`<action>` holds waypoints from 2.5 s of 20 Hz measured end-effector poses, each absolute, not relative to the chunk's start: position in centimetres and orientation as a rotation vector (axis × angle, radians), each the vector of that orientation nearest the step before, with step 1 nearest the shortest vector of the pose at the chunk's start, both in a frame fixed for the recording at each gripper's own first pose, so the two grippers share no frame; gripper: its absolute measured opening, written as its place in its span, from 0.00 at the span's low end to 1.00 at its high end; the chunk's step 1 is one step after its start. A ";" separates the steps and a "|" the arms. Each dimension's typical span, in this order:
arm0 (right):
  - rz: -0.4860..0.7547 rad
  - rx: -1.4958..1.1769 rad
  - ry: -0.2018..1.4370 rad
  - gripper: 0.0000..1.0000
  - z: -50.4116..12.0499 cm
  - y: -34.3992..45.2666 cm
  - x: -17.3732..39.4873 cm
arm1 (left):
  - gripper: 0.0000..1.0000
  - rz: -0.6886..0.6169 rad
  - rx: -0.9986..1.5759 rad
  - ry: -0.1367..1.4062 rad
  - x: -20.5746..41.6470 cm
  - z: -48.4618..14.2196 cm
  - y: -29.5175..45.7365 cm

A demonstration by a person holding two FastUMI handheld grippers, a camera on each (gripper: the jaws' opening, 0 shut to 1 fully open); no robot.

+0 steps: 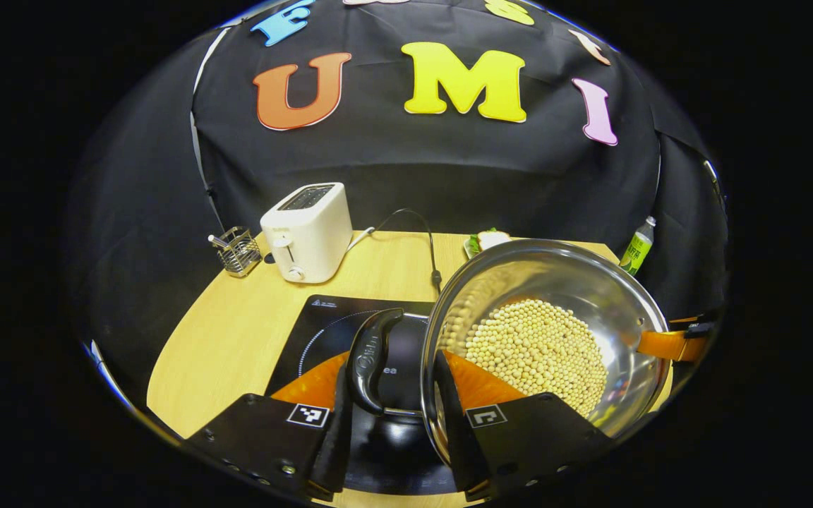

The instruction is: First push the handle of the pot to place it horizontally, then grasp the pot with both hands and set it on the induction cooktop.

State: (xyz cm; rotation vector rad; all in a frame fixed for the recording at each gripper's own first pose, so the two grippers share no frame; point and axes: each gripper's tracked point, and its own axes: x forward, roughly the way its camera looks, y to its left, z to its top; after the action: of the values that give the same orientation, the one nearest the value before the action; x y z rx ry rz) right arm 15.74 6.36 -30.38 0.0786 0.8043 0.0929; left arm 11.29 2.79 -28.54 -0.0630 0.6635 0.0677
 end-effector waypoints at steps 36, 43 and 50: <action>0.054 0.071 0.881 0.52 -35.3 22.7 18.6 | 0.65 0.043 -0.048 0.752 14.2 -36.2 18.2; 0.007 0.070 0.876 0.56 -35.1 22.6 18.3 | 0.58 -0.002 -0.053 0.769 14.5 -36.9 18.2; 0.039 0.075 0.839 0.75 -34.6 22.2 18.4 | 0.85 0.040 0.059 0.650 14.6 -35.3 20.0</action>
State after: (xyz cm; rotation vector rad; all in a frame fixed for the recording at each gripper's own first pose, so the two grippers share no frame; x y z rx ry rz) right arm 18.42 22.18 -34.59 0.0754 0.8392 0.0386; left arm 14.59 20.02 -35.29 0.0590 0.6499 0.0402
